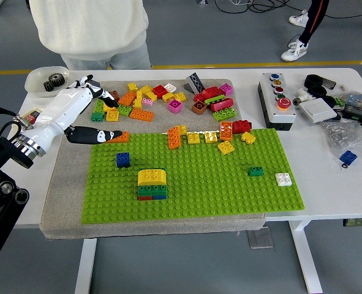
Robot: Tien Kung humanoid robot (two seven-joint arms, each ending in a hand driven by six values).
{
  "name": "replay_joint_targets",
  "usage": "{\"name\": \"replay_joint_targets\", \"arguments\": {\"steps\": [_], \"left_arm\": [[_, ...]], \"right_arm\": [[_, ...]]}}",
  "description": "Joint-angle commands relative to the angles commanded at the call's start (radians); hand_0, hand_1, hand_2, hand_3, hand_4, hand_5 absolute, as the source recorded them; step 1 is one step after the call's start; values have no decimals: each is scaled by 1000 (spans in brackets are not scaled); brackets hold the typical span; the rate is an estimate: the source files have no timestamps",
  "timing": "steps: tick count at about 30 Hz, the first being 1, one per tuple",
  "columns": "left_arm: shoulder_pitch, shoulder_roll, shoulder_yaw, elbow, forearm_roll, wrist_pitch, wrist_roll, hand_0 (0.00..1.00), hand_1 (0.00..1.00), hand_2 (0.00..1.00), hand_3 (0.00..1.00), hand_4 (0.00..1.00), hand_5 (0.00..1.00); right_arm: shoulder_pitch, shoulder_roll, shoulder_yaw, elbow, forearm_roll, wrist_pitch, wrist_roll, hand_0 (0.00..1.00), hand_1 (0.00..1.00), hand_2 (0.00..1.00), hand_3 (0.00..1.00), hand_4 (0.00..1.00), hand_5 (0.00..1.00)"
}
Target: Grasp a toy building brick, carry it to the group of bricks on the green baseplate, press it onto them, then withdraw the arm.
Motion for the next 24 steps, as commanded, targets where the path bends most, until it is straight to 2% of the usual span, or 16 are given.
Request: {"name": "replay_joint_targets", "arguments": {"steps": [1, 4, 9, 12, 13, 15, 18, 19, 24], "left_arm": [[-3, -1, 4, -1, 18, -14, 7, 998, 758, 511, 500, 863, 61], [-11, -3, 10, -8, 62, -61, 25, 998, 758, 511, 500, 863, 61], [-26, -7, 20, -14, 62, -128, 42, 998, 767, 531, 514, 904, 62], [-33, -10, 26, -6, 62, -148, 45, 998, 767, 531, 514, 904, 62], [-37, -11, 31, 1, 62, -160, 46, 998, 780, 573, 560, 943, 78], [-43, -13, 38, 10, 62, -173, 48, 998, 780, 573, 560, 943, 78], [-49, -16, 47, 22, 62, -183, 50, 998, 780, 573, 560, 943, 78], [-55, -18, 55, 33, 62, -191, 51, 998, 792, 615, 601, 983, 93], [-68, -24, 72, 61, 62, -206, 56, 998, 792, 615, 601, 983, 93]], "right_arm": [[0, 0, 1, 0, 0, 0, 0, 745, 648, 728, 624, 885, 479], [0, -1, 3, 0, 0, -1, 0, 745, 648, 728, 624, 885, 479], [0, -1, 5, 0, 0, 0, 0, 745, 647, 727, 625, 885, 479], [0, -1, 5, 0, 0, 0, -1, 745, 647, 727, 625, 885, 479], [0, -1, 4, 0, 0, 0, -1, 746, 647, 728, 623, 883, 478], [1, -1, 5, 0, 0, 0, 0, 746, 647, 728, 623, 883, 478], [1, -1, 5, 0, 0, 0, 0, 746, 647, 728, 623, 883, 478], [2, -2, 6, 0, 0, 0, 0, 746, 646, 728, 625, 885, 477], [2, -2, 5, 0, 0, 0, 1, 746, 646, 728, 625, 885, 477]]}}
